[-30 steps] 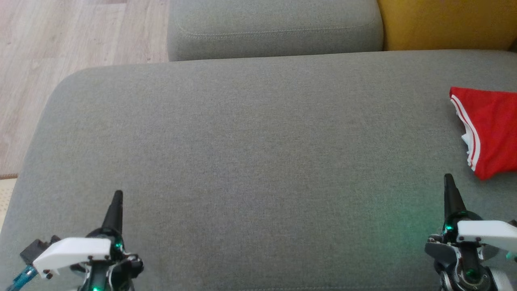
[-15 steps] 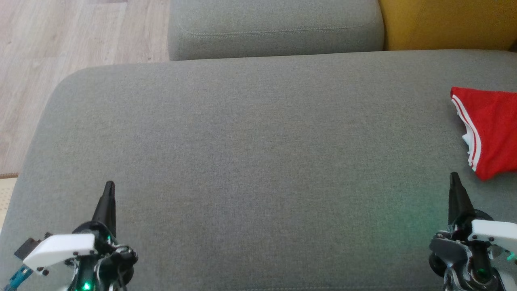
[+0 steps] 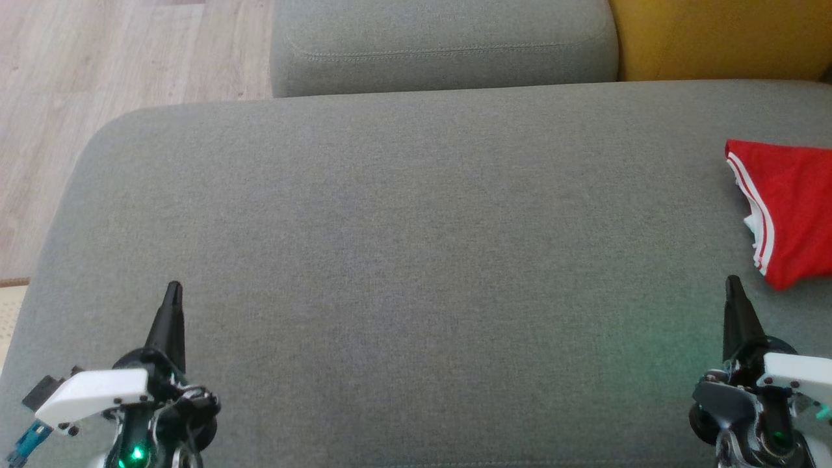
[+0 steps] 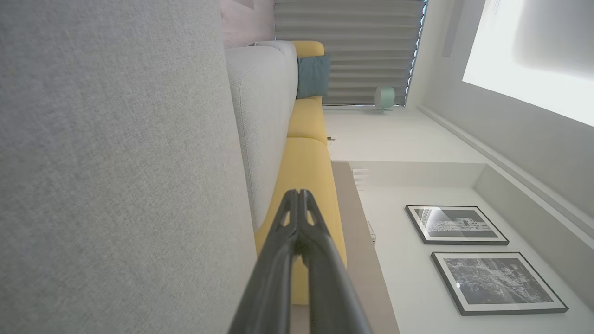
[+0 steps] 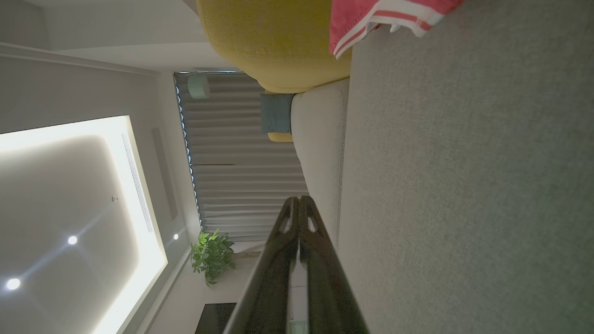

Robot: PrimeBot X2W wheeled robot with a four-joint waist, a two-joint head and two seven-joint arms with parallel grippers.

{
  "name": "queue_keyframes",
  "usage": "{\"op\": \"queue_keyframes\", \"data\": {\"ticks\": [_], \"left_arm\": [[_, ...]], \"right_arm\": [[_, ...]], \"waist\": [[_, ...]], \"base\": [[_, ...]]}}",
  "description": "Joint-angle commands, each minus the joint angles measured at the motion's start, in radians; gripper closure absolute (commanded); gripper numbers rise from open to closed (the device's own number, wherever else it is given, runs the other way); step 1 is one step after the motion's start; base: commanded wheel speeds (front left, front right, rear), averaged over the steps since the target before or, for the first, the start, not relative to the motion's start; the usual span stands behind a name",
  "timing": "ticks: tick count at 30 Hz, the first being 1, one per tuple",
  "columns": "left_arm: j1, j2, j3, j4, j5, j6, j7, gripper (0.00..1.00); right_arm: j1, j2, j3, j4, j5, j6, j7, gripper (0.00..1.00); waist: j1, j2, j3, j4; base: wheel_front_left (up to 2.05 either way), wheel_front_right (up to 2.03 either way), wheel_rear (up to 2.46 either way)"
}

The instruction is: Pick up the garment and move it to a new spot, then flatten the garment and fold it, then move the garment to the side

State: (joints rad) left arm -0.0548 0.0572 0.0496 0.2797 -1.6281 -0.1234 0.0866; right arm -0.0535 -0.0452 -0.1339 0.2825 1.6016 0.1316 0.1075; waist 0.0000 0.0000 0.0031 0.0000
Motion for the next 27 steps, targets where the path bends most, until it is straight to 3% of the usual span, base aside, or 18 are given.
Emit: {"op": "queue_keyframes", "data": {"ticks": [1, 27], "left_arm": [[-0.051, 0.010, 0.041, -0.035, 0.000, -0.007, 0.008, 1.00], [-0.052, 0.005, 0.048, -0.035, 0.006, -0.007, 0.013, 1.00]], "right_arm": [[-0.054, -0.005, 0.020, -0.038, 0.007, -0.001, 0.006, 1.00], [-0.054, -0.005, 0.020, -0.038, 0.007, -0.001, 0.006, 1.00]], "waist": [[0.0000, 0.0000, 0.000, 0.000], [0.0000, 0.0000, 0.000, 0.000]], "base": [[0.00, 0.00, 0.00], [0.00, 0.00, 0.00]]}}
